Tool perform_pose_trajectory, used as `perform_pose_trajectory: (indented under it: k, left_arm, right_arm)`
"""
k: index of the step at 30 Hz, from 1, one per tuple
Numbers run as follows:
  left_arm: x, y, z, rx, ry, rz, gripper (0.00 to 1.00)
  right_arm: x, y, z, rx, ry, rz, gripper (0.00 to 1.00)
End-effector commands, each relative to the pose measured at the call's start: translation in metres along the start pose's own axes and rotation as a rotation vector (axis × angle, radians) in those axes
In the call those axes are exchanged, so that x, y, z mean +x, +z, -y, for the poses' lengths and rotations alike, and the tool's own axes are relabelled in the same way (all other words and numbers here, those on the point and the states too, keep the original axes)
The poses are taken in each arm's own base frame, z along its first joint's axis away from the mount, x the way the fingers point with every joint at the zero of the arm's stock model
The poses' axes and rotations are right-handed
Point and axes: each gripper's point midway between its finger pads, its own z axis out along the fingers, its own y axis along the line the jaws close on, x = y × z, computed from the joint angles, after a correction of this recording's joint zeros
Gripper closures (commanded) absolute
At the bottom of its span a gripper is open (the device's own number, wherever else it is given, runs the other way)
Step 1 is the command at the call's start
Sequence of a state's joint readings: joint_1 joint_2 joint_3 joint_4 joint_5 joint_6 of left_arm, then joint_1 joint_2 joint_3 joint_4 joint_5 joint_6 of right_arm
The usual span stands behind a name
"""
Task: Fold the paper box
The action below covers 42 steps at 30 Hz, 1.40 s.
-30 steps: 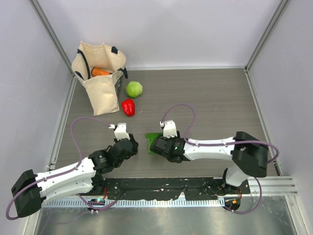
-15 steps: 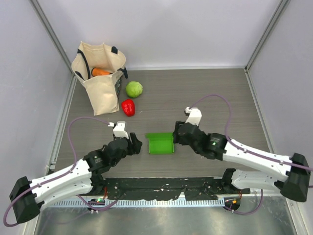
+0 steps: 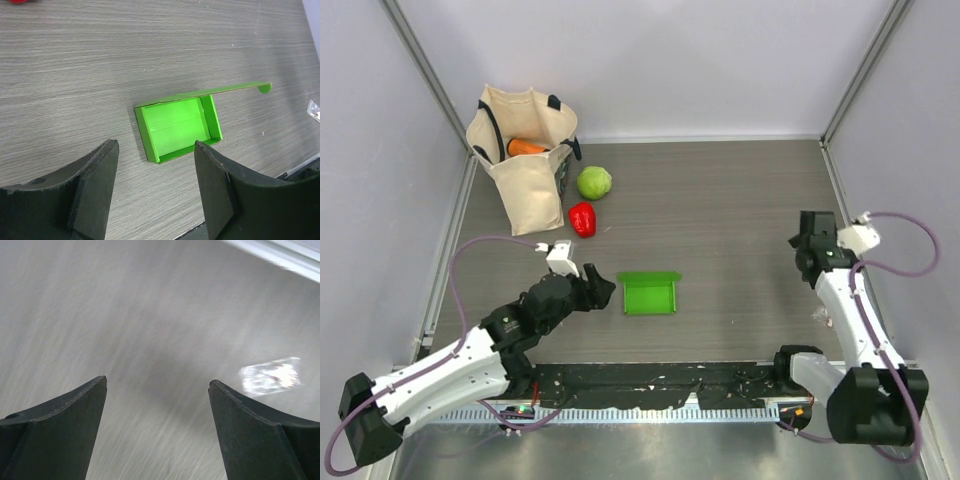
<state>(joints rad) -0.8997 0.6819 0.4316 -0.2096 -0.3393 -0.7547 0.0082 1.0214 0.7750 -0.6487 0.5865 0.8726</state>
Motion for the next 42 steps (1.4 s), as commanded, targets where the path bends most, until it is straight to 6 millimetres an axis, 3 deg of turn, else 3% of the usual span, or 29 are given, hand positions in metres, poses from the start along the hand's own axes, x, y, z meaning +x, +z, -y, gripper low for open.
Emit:
perform_pose_trajectory:
  k: [1,3,6,11,12,20,23,27,32,42]
  left_arm:
    - [-0.015,-0.01,0.01,0.047,-0.015,0.034,0.34]
    - [-0.014,-0.013,0.009,0.053,-0.014,0.029,0.34]
    - [-0.012,-0.016,0.013,0.074,-0.007,0.01,0.34]
    - [-0.013,-0.019,0.017,0.087,0.007,-0.006,0.34]
    - [-0.015,-0.02,0.018,0.091,0.007,-0.002,0.34]
    - [-0.02,-0.02,0.022,0.103,-0.007,0.02,0.34]
    - [-0.017,-0.017,0.023,0.107,-0.009,0.007,0.34]
    - [-0.018,-0.016,0.027,0.116,-0.016,0.005,0.35]
    - [-0.02,-0.017,0.026,0.116,-0.028,0.017,0.35]
    - [-0.021,-0.018,0.027,0.116,-0.032,0.016,0.36]
  right_arm:
    - [0.008,0.022,0.073,0.248,0.201,0.001,0.11]
    - [0.006,0.034,0.101,0.323,0.278,0.006,0.11]
    - [0.026,0.051,0.142,0.429,0.421,-0.109,0.11]
    - [0.039,0.061,0.163,0.492,0.511,-0.182,0.04]
    - [0.041,0.061,0.164,0.504,0.508,-0.194,0.0]
    - [0.075,0.068,0.16,0.466,0.478,-0.306,0.01]
    - [0.074,0.072,0.16,0.468,0.476,-0.305,0.06]
    - [0.081,0.075,0.158,0.48,0.473,-0.356,0.23]
    - [0.078,0.079,0.158,0.486,0.457,-0.332,0.25]
    - [0.096,0.071,0.145,0.5,0.441,-0.349,0.36]
